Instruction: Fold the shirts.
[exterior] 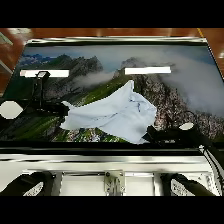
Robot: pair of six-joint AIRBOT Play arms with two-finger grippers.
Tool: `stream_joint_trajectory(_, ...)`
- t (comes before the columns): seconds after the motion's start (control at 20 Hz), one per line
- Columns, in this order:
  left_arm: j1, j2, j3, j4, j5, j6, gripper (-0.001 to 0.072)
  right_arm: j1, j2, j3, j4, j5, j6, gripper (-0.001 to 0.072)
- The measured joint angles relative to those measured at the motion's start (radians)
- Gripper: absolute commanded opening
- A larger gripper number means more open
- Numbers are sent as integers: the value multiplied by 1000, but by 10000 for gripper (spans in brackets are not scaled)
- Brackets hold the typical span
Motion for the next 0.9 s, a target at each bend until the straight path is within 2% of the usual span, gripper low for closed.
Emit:
stream_joint_trajectory(0.2, 0, 11, 124, 90, -25, 0, 38, 11, 127, 203, 16, 53, -100, 59)
stream_joint_trajectory(0.4, 0, 42, 453, 241, -78, -2, 38, 13, 339, 589, -96, 21, -117, 58)
stream_joint_trajectory(0.65, 0, 97, 928, 323, -77, -70, 38, 14, 499, 1070, -434, -66, 61, 59)
stream_joint_trajectory(0.75, 0, 137, 1029, 335, -79, -93, 38, 13, 538, 1185, -562, -58, 130, 59)
stream_joint_trajectory(0.9, 0, 203, 1085, 344, -108, -119, 38, 14, 571, 1268, -664, 33, 201, 59)
